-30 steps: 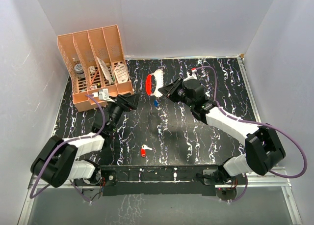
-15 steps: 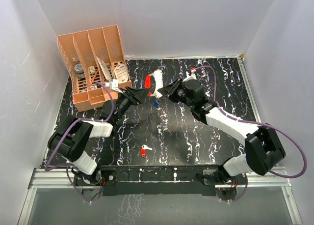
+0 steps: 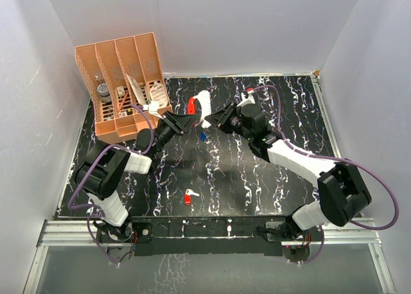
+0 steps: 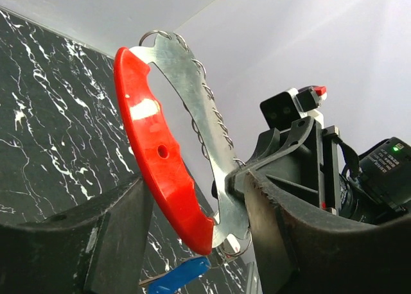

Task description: Put the keys on the keyring

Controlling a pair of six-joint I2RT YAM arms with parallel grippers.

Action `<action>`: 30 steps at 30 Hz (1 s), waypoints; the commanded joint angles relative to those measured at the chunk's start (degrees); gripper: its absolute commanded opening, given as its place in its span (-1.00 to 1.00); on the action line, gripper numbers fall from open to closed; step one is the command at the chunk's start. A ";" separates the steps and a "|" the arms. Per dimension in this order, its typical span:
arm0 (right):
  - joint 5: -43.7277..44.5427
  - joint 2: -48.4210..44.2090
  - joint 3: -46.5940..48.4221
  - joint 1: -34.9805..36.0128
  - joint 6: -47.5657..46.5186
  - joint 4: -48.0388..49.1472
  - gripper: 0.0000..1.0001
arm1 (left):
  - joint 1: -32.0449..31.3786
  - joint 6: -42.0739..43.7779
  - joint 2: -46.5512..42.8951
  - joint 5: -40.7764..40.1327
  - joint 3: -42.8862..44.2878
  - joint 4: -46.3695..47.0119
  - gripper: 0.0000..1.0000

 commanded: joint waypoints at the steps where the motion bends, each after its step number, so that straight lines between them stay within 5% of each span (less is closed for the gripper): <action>1: 0.15 0.24 2.24 -0.30 -2.21 3.07 -1.00 | 1.17 -2.02 -1.15 1.82 0.66 8.49 0.06; 15: -0.20 3.60 5.66 -0.31 -4.27 -2.84 -1.00 | 3.14 -8.38 -0.48 3.55 1.90 6.20 -0.49; 20: 0.43 3.66 5.91 -0.34 -5.62 -4.46 -1.00 | 4.53 -14.17 1.78 4.90 2.93 8.64 -0.96; 25: 0.90 3.41 5.63 -0.47 -6.66 -5.38 -0.98 | 5.11 -18.57 4.51 7.23 4.74 10.50 -1.00; 28: 0.60 3.33 5.47 -0.71 -7.27 -5.30 -0.76 | 5.25 -20.15 4.26 7.29 4.83 9.32 -1.00; 30: 0.13 3.18 5.19 -1.19 -7.75 -5.19 -0.45 | 5.59 -20.89 3.50 7.16 4.64 7.66 -1.00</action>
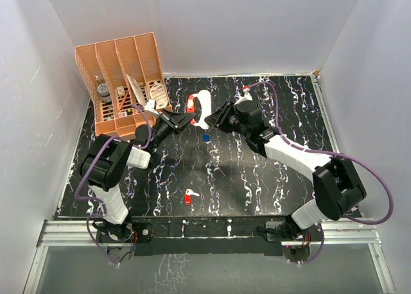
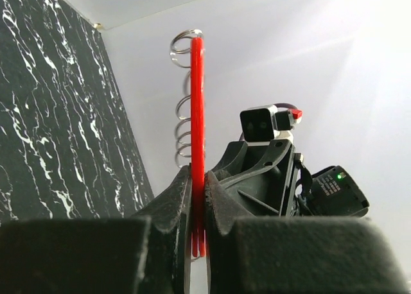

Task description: Put the keys on the keyring

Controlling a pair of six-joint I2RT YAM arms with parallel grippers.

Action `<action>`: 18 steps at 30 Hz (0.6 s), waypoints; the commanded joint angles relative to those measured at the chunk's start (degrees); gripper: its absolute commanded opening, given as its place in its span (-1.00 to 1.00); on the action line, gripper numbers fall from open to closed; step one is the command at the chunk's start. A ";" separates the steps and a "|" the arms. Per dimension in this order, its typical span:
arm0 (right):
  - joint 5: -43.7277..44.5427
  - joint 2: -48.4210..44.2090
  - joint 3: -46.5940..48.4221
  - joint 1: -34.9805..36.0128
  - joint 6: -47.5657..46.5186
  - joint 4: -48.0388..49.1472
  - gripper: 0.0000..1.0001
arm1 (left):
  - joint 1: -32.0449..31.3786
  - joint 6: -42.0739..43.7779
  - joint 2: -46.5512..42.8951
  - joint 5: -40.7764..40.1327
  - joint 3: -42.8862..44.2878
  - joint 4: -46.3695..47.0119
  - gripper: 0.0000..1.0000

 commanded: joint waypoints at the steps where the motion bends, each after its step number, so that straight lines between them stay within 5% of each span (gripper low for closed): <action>1: 0.32 -0.42 1.34 -0.90 -2.47 -0.16 -0.38 | 1.08 -1.85 -2.67 1.01 1.62 6.35 -1.00; 6: 0.33 -1.28 0.62 -2.00 -3.48 -0.75 0.05 | 2.38 -3.72 -6.20 1.01 1.42 -0.26 -1.00; 18: -0.55 -4.59 0.71 -2.59 -12.86 -2.56 0.06 | 4.00 -10.90 -10.97 2.24 2.37 -10.71 -1.00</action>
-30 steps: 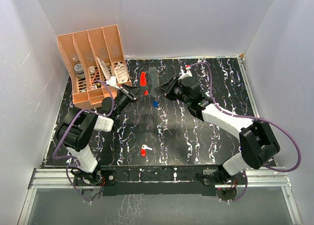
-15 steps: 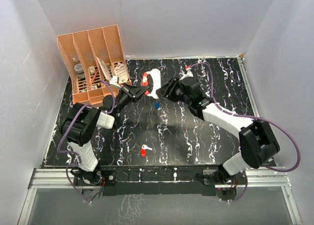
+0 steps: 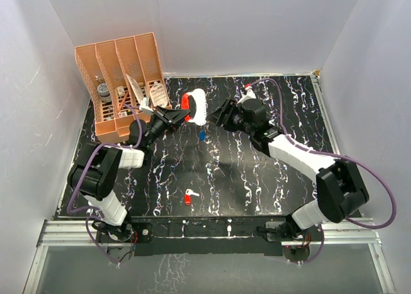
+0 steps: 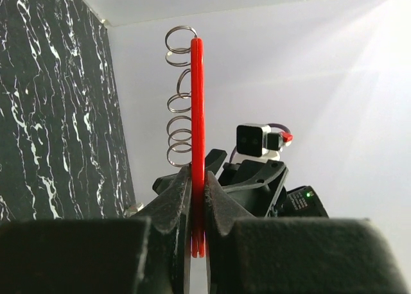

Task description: Put the keys on the keyring

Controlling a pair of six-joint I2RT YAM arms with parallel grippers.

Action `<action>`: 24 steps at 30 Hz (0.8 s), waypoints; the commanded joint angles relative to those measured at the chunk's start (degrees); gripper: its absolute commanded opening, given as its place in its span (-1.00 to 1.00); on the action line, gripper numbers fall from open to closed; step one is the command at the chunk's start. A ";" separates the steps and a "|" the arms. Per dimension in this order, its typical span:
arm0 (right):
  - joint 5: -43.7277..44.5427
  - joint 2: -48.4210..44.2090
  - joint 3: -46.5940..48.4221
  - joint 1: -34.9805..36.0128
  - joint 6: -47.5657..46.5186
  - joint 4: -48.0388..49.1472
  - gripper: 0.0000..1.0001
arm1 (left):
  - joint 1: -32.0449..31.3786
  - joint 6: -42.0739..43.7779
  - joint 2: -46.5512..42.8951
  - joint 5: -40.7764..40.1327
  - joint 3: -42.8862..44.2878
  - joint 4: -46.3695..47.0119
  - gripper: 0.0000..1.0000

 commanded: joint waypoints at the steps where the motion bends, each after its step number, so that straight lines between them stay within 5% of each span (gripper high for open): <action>1: 2.05 -4.00 1.02 -0.29 -7.85 -1.61 0.06 | 1.25 -5.42 -3.88 1.17 2.48 -0.63 -1.00; 6: 2.86 -6.35 3.17 -0.29 -14.81 -6.09 -0.21 | 1.35 -3.04 -6.08 0.73 4.20 -8.48 -1.00; 24: 2.02 -3.18 11.78 6.36 -23.32 -11.57 -0.23 | 1.29 1.55 -9.57 -2.56 7.00 -24.24 -1.00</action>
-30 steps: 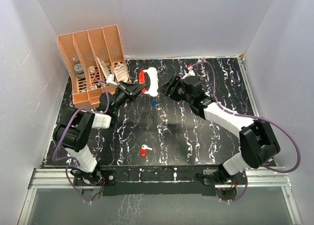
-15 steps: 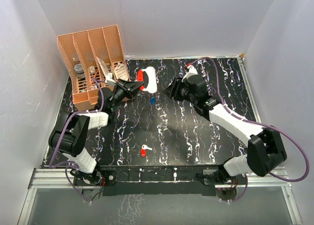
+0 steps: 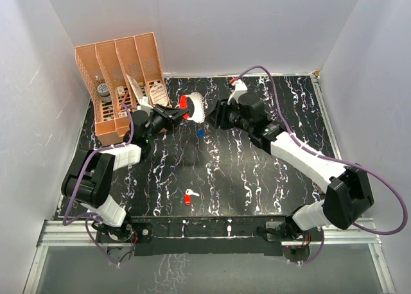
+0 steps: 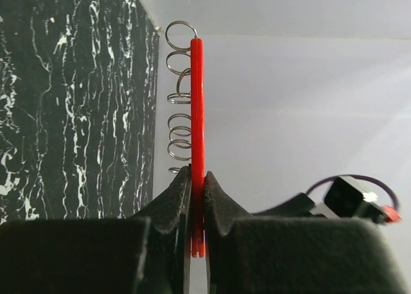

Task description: Put the keys on the keyring

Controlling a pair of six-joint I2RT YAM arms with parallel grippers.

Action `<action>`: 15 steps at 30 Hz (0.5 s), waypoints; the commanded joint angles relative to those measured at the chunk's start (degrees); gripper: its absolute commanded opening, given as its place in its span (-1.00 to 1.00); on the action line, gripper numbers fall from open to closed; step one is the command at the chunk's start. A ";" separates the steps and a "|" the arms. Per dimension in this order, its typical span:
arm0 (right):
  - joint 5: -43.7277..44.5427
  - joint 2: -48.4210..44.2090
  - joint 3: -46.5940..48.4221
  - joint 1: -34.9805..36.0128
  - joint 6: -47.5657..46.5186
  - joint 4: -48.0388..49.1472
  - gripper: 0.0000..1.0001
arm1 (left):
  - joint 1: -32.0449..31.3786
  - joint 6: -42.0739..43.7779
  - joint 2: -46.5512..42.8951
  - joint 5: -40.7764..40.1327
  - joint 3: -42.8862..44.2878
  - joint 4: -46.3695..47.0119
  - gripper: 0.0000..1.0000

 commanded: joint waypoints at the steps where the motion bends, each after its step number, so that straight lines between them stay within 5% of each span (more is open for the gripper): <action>1: 2.16 1.61 5.20 3.33 -3.29 0.17 -0.23 | 0.34 0.83 -4.58 -0.82 2.29 -1.90 -1.00; 15: 8.43 5.46 6.52 7.13 -4.83 -2.96 -0.26 | 0.33 0.20 -4.90 -1.08 2.53 -1.58 -1.00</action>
